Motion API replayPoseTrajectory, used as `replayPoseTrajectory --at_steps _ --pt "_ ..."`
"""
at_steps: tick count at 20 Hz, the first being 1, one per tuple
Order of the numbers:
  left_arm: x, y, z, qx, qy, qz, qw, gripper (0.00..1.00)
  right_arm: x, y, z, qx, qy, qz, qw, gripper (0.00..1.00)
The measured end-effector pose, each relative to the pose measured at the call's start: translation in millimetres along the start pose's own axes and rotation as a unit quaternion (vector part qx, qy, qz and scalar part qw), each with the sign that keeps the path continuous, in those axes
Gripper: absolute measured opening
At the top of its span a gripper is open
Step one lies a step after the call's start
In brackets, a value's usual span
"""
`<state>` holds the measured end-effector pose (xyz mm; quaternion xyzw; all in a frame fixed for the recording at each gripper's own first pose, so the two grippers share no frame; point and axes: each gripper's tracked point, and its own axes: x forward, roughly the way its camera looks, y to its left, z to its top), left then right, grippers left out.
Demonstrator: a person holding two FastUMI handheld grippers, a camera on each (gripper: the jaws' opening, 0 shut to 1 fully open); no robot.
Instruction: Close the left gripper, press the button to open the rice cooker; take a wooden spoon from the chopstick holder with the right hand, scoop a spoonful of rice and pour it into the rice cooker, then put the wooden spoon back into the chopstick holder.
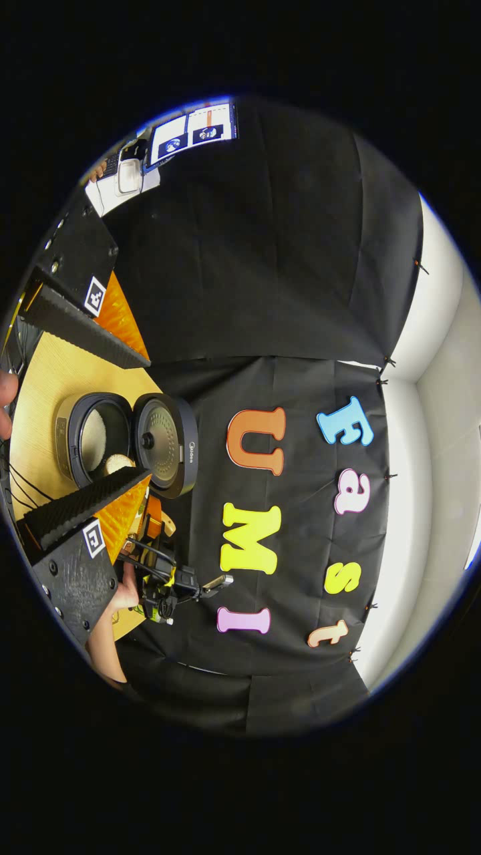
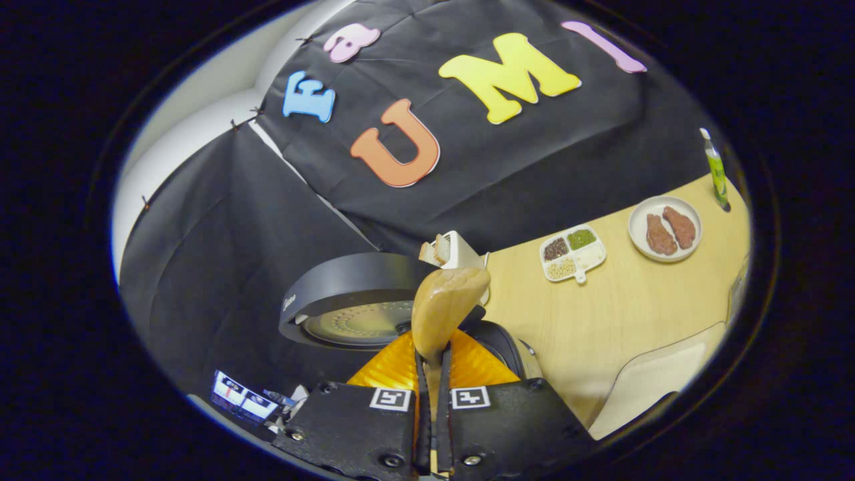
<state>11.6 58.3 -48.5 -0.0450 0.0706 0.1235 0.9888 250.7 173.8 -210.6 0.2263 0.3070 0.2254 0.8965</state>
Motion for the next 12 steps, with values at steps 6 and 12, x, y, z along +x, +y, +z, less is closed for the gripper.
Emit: replayPoseTrajectory --at_steps 6,12 --pt "-7 4 -2 0.001 -0.002 0.008 1.000 0.95 4 9 2 -0.105 -0.025 -0.013 0.994 0.08" --pt "-10 0 -4 0.009 -0.002 0.003 1.000 0.95 6 33 0 -0.207 -0.044 -0.001 0.977 0.09"
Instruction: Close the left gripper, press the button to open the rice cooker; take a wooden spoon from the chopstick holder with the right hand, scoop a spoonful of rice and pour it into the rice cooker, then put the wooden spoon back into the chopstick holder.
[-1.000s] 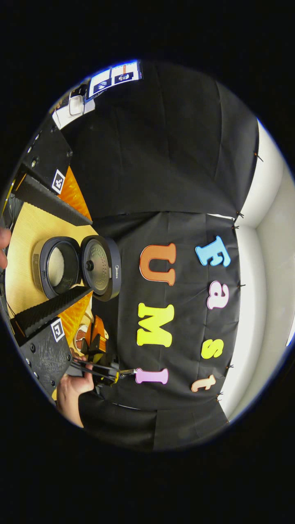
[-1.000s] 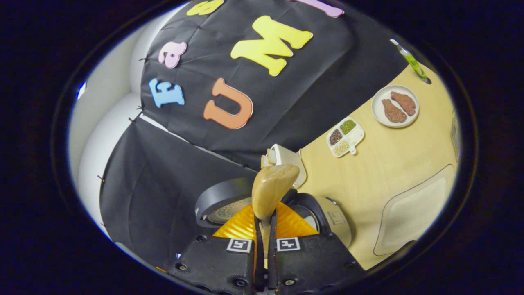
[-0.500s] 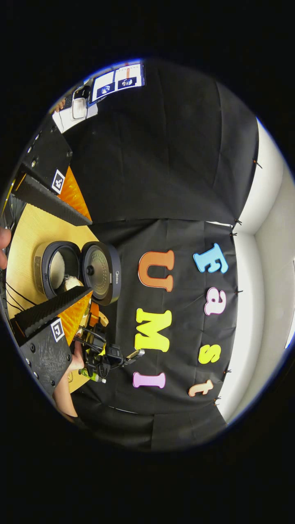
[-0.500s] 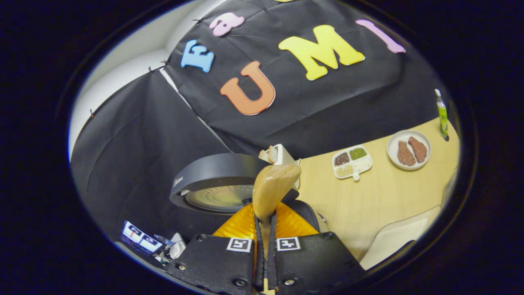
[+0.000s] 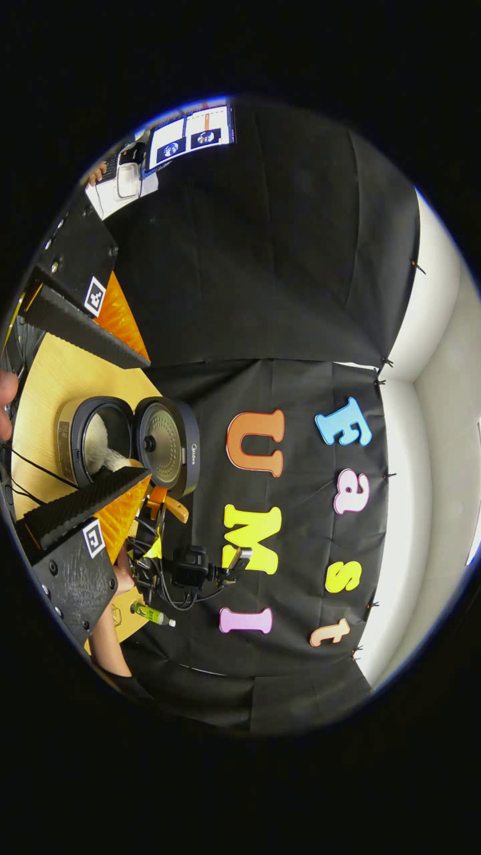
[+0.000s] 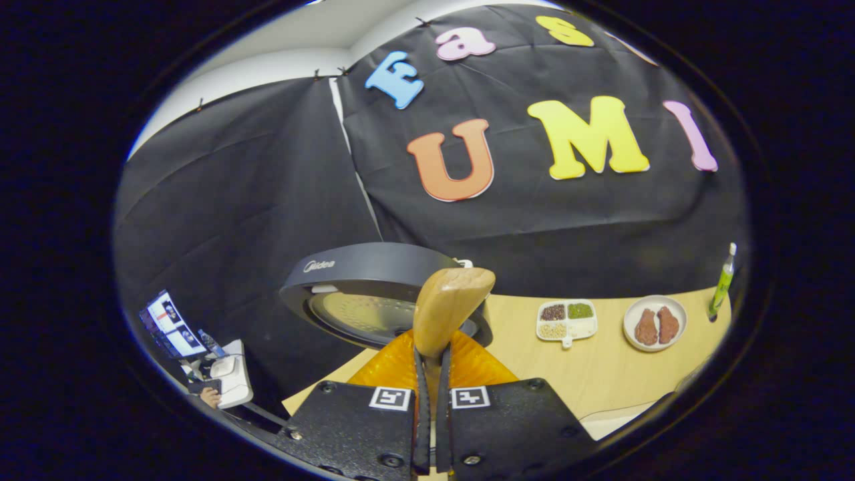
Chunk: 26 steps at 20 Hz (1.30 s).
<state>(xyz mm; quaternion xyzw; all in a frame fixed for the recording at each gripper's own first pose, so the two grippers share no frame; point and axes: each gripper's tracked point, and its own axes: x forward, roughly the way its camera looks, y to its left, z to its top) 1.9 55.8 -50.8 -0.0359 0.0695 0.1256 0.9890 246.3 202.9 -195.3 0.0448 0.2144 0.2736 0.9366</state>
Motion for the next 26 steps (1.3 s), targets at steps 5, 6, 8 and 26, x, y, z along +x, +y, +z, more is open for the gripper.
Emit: replayPoseTrajectory --at_steps 5,6,8,26 --pt "1 0 2 -0.001 -0.004 -0.003 1.000 0.95 -2 12 4 -0.069 -0.012 0.003 0.998 0.09" --pt "-1 0 2 -0.002 -0.006 -0.004 1.000 0.84 -3 15 4 -0.083 -0.017 0.005 0.996 0.09" --pt "-1 -1 1 0.000 -0.006 -0.005 1.000 0.95 -6 22 9 -0.113 -0.030 0.010 0.993 0.09" --pt "-6 2 1 -0.005 -0.013 -0.031 0.999 0.95 -15 70 16 -0.282 -0.081 0.038 0.955 0.08"
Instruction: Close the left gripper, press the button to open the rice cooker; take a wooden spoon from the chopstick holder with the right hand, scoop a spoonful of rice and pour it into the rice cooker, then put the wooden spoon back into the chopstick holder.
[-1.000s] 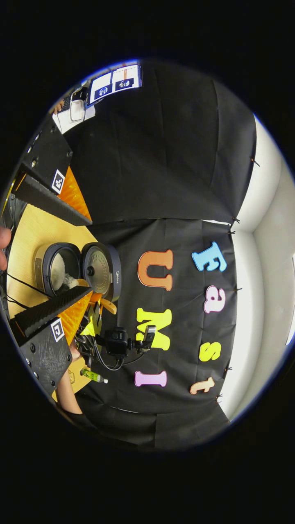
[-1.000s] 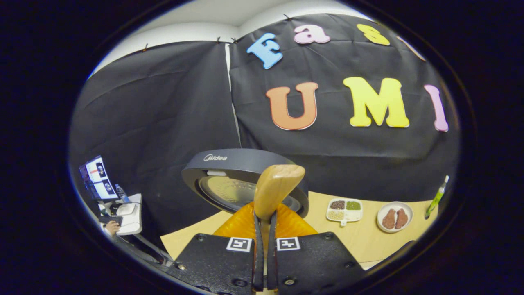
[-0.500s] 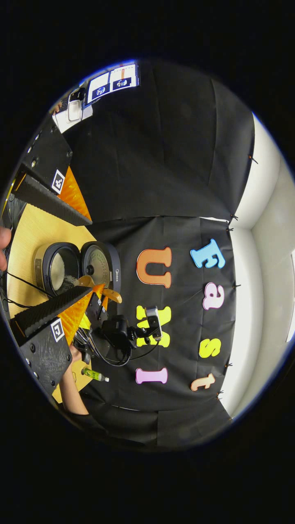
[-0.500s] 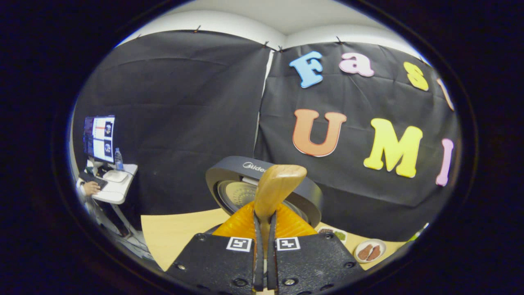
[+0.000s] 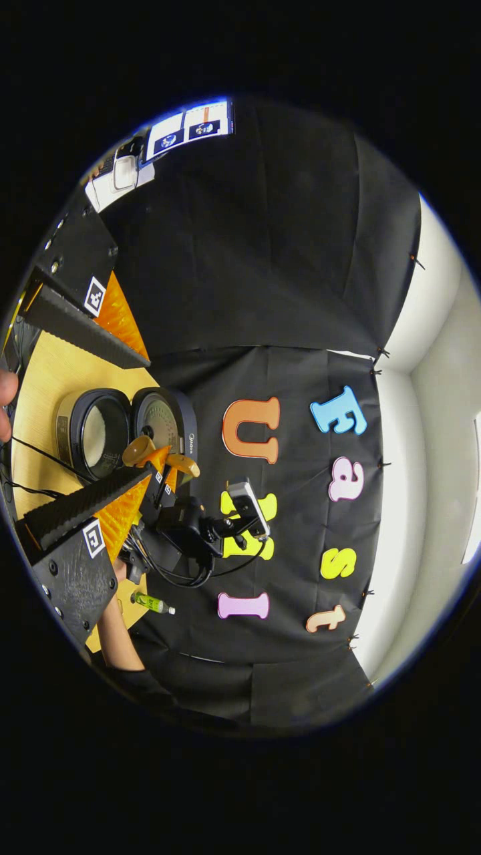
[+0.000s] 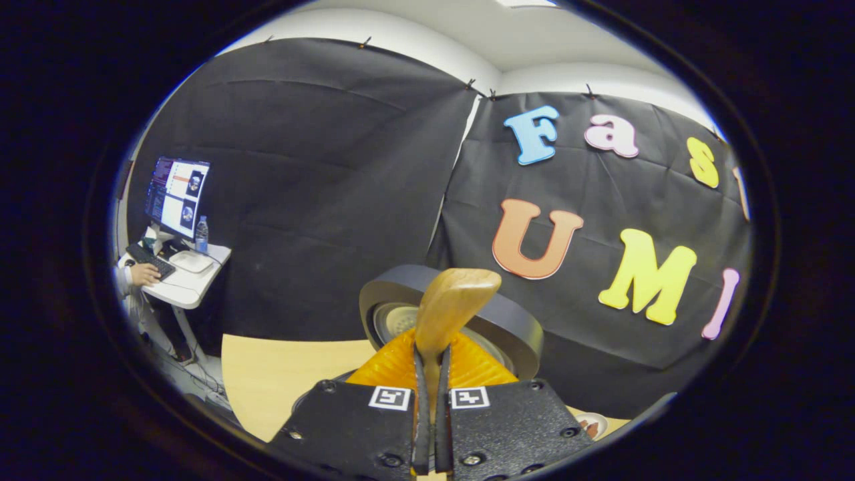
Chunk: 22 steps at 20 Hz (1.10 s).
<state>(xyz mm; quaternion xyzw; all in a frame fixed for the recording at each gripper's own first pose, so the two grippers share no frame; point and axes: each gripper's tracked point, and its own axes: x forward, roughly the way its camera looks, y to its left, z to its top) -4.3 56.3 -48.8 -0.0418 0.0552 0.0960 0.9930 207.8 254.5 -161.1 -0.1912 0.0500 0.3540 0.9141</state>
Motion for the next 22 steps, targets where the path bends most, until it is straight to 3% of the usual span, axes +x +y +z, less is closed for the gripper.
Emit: replayPoseTrajectory --at_steps 4,11,16,19,22 --pt "-2 4 3 -0.005 -0.004 -0.005 1.000 0.95 -9 0 16 0.030 -0.011 0.003 0.999 0.08" --pt "5 1 5 0.000 -0.002 -0.027 1.000 0.95 -62 -24 58 0.187 -0.028 0.012 0.982 0.09" --pt "16 -6 12 0.006 -0.005 -0.047 0.999 0.94 -119 -71 76 0.322 -0.041 -0.006 0.946 0.07" --pt "23 -21 11 0.017 -0.009 -0.064 0.998 0.95 -164 -118 65 0.409 -0.046 -0.040 0.911 0.08" --pt "35 -41 6 0.019 -0.001 -0.091 0.996 0.95 -214 -173 33 0.437 -0.038 -0.113 0.891 0.08"
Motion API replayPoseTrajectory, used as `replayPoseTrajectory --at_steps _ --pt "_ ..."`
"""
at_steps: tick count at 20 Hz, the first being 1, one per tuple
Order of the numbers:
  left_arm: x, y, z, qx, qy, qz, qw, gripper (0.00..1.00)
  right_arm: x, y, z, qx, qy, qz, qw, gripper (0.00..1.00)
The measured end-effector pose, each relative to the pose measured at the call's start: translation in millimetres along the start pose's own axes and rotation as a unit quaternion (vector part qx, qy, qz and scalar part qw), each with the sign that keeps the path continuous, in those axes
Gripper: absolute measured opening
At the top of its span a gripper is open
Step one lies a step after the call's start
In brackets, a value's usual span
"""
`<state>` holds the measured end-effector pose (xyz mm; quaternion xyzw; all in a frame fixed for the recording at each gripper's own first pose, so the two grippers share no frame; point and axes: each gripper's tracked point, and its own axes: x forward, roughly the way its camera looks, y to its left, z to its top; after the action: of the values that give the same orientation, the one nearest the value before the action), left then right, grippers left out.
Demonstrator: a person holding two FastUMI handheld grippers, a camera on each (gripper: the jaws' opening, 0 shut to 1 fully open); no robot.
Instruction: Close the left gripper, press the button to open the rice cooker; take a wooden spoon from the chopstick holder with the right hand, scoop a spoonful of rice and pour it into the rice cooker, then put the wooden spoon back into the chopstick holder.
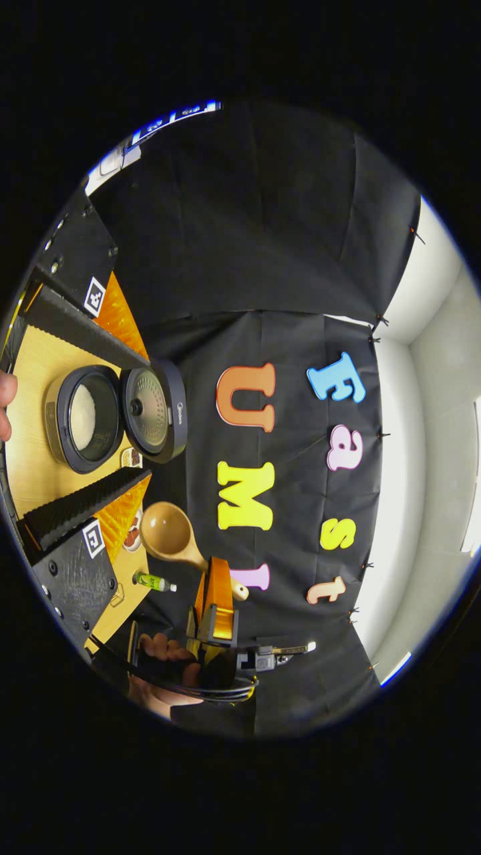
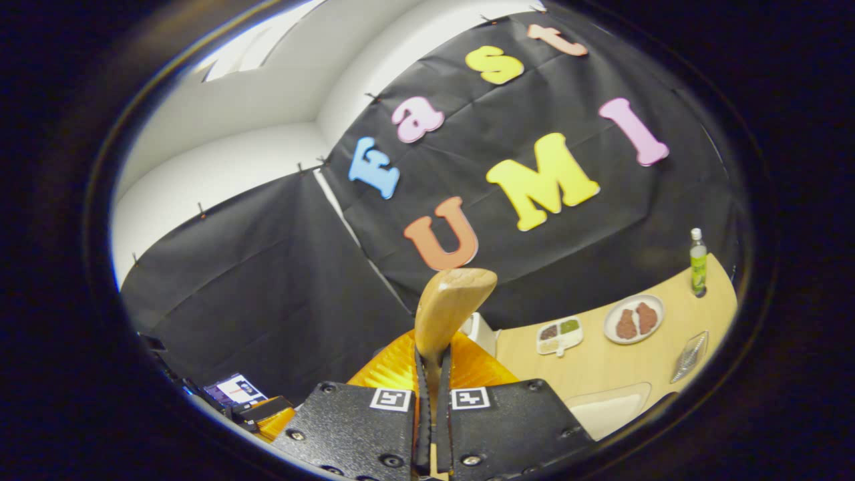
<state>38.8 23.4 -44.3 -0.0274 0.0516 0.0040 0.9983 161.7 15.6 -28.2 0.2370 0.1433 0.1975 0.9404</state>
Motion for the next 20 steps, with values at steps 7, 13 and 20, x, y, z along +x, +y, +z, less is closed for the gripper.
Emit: replayPoseTrajectory --at_steps 7,13,20 --pt "24 -18 8 -0.001 -0.004 0.008 1.000 0.95 -91 -181 35 -0.032 -0.042 -0.226 0.973 0.08" --pt "42 -32 21 -0.007 -0.002 0.025 1.000 0.95 -92 -298 11 -0.056 -0.025 -0.319 0.946 0.08" --pt "60 -32 21 0.001 0.019 0.072 0.997 0.95 -56 -377 -26 -0.034 0.006 -0.349 0.937 0.09"
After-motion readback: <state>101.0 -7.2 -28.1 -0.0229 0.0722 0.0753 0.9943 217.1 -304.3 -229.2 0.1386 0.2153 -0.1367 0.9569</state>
